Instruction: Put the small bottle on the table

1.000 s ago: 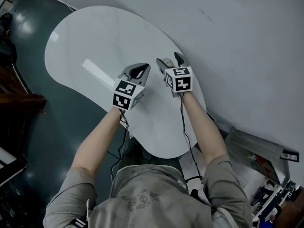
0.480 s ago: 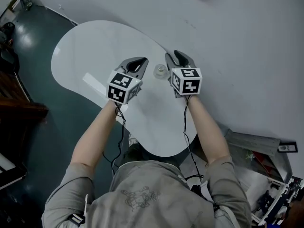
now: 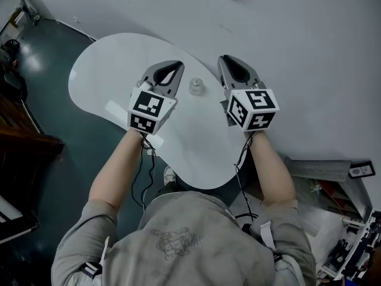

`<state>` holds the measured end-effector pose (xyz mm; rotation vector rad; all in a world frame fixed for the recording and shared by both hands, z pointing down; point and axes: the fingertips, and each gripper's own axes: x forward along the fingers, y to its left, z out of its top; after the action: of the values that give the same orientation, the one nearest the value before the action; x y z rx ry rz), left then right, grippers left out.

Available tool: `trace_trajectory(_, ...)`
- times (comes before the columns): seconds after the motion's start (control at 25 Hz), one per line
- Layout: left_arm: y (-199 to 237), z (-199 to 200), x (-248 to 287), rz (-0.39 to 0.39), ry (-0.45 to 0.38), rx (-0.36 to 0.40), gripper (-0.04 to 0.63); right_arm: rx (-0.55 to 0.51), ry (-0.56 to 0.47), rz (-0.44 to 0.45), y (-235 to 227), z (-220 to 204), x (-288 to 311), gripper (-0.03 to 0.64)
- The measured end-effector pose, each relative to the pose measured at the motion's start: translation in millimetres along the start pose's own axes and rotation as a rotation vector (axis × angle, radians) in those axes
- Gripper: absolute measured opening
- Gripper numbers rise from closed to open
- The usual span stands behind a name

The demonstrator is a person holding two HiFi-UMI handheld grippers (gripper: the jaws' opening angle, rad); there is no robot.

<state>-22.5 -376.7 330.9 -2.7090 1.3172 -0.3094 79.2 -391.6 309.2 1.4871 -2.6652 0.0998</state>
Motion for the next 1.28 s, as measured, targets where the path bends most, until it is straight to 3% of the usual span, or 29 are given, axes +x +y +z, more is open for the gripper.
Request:
trace_trajectory(0.28,-25.5,41.0,-39.9,-0.011,-0.062,-0.019,0.02,-0.02,-0.081,0.035,22.3,41.7,-73.8,0.043)
trace_trajectory(0.48,-47.0,57.5,-64.9,-0.033,-0.091,0.022,0.02,-0.029,-0.107,0.056,40.1,49.6,-119.9,0.04)
trace_trajectory(0.72,-77.2,63.8,-88.7,-0.079,-0.114,0.046,0.02,-0.095,-0.089,0.054,62.9,37.9,-161.1,0.04)
trace_trajectory(0.96,-103.7,61.5,-114.9,-0.099,-0.116,0.011,0.02,-0.059,-0.061,0.066,79.1,20.1,-184.0,0.04)
trace_trajectory(1.28,-120.3,27.4,-135.0,-0.11,-0.058,-0.043,0.02,-0.03,0.011,0.08,94.1,-12.9,-202.2,0.038)
